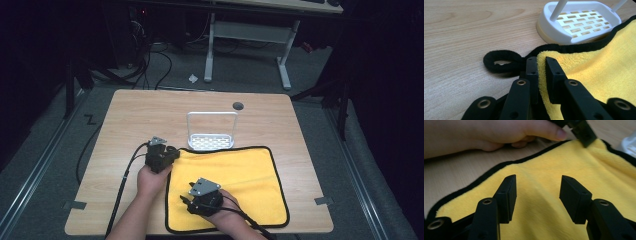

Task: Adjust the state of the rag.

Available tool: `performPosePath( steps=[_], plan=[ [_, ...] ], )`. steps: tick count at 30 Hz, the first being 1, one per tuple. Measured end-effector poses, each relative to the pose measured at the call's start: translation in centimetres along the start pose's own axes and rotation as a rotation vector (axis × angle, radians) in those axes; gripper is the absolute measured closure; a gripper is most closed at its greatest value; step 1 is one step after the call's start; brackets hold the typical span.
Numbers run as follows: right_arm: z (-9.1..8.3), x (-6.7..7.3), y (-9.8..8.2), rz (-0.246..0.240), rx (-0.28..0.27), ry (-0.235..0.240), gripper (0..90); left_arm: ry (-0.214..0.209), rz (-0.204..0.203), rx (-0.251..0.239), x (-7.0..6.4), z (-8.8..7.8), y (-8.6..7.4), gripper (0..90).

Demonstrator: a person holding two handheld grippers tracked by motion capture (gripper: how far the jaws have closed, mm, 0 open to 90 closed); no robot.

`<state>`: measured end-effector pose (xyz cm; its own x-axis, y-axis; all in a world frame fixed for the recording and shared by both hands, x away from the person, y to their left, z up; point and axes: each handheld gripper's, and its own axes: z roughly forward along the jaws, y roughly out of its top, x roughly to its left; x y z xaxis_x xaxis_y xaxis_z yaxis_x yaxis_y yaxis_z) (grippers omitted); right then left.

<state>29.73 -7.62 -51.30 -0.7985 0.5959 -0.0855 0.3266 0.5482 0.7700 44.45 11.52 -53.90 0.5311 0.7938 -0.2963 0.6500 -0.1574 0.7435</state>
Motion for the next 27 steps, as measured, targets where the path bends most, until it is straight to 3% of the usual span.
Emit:
performPosePath(
  steps=[7,13,15,19,20,21,24,27],
  plan=[
    [1.6,2.8,0.8,-0.030,0.004,0.071,47.5,-0.007,-0.014,0.005,0.1,0.0,0.0,80.2],
    [3.3,3.8,0.9,-0.023,0.054,0.111,44.7,-0.009,-0.017,0.002,0.1,0.0,0.0,79.8],
    [3.7,4.1,0.8,-0.041,0.076,0.115,46.0,-0.011,-0.017,0.003,0.1,0.0,0.0,79.7],
    [3.7,3.9,0.8,-0.045,0.077,0.101,56.4,-0.011,-0.018,0.002,0.1,0.0,0.0,79.4],
    [3.6,3.7,0.8,-0.047,0.075,0.092,63.4,-0.012,-0.018,0.002,0.1,0.0,0.0,79.4],
    [3.6,3.7,0.8,-0.047,0.075,0.092,63.4,-0.012,-0.017,0.003,0.1,0.0,0.0,79.4],
    [3.3,3.6,0.8,-0.069,0.067,0.073,79.1,-0.015,-0.018,0.003,0.2,0.0,0.0,79.3],
    [3.1,3.4,0.8,-0.070,0.057,0.071,81.3,-0.016,-0.020,0.001,0.2,0.0,0.0,79.3]
  ],
)
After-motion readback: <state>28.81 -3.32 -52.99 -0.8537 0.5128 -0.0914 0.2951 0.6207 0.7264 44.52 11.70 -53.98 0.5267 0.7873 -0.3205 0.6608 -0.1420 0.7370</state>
